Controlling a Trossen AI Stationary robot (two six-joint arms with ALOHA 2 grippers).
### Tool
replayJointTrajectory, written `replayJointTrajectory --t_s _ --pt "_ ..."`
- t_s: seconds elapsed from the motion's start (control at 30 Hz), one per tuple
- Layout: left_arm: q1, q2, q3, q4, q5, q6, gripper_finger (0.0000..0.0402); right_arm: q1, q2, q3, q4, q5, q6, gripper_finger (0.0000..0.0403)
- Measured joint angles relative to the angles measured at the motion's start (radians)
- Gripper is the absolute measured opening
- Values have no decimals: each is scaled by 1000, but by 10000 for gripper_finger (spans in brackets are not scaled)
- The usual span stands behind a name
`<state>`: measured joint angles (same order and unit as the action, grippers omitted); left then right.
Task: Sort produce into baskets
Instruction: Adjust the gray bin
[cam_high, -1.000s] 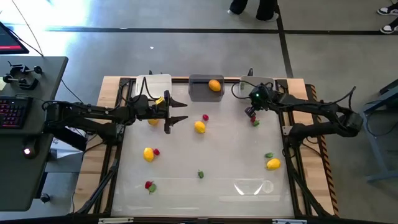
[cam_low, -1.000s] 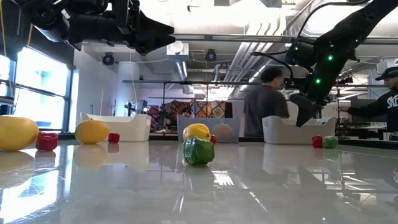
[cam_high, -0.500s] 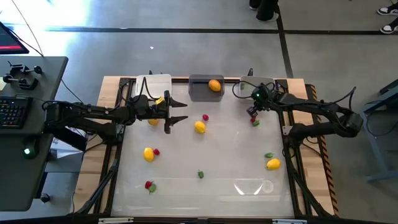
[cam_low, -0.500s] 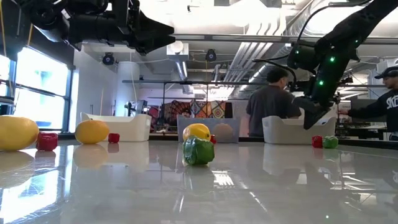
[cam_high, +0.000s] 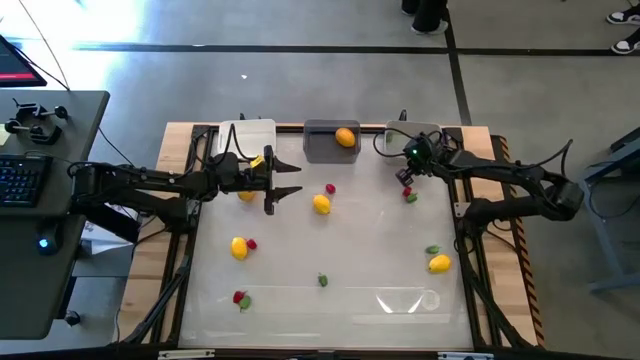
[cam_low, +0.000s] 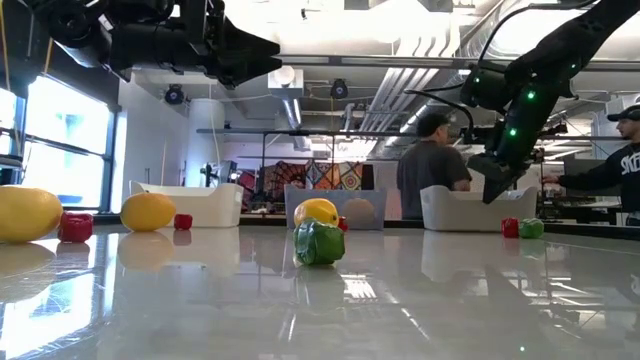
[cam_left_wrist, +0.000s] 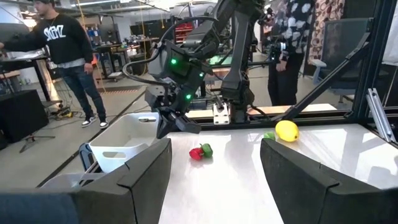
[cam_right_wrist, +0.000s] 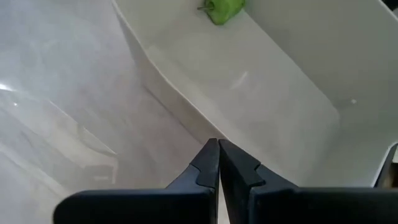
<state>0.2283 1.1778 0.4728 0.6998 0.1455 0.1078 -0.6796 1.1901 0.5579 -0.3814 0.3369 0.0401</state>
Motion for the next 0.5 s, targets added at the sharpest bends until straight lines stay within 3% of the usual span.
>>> replayJointTrajectory --t_s 0.5 --pt "0 0 0 0 0 0 234 99 -1 52 1 18 -7 4"
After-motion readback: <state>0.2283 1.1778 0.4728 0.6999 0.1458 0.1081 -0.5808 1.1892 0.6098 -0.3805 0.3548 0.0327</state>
